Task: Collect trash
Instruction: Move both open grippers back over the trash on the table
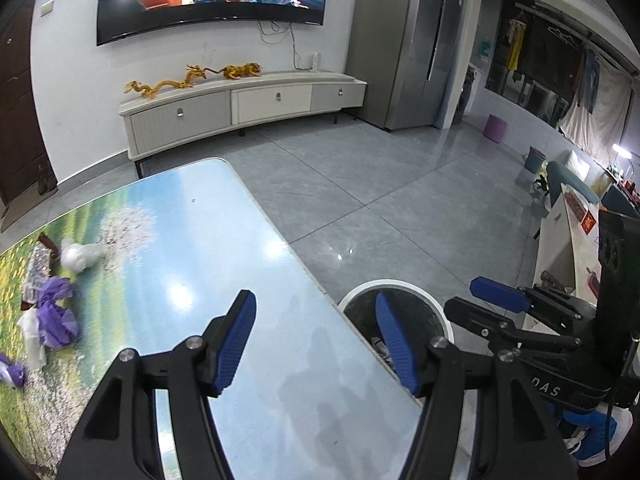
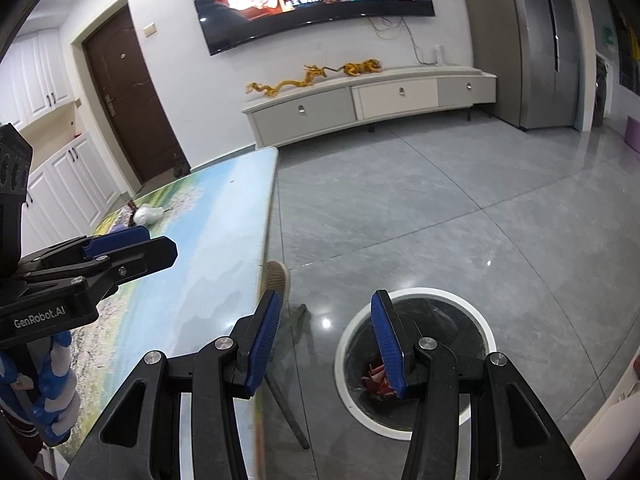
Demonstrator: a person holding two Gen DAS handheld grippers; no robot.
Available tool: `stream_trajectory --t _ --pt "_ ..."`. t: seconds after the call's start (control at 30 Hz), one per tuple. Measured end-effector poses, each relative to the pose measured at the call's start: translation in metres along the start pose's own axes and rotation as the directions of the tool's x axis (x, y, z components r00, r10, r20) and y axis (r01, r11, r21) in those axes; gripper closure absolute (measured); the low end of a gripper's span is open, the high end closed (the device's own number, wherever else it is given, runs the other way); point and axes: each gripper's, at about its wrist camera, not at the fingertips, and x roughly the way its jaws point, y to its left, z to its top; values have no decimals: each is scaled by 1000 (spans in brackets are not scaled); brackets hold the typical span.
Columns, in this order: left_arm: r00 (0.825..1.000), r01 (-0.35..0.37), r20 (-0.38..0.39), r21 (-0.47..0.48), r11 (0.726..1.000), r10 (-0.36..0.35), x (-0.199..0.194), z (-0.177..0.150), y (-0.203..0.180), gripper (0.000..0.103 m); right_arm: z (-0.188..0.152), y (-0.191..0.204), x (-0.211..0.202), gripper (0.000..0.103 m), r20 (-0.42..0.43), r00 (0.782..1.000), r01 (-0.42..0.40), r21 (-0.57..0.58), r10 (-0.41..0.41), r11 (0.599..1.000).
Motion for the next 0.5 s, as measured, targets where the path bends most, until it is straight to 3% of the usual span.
stream_trajectory --t 0.5 --pt "996 -41 79 -59 997 45 -53 -16 37 40 5 56 -23 55 33 999 -25 -99 29 995"
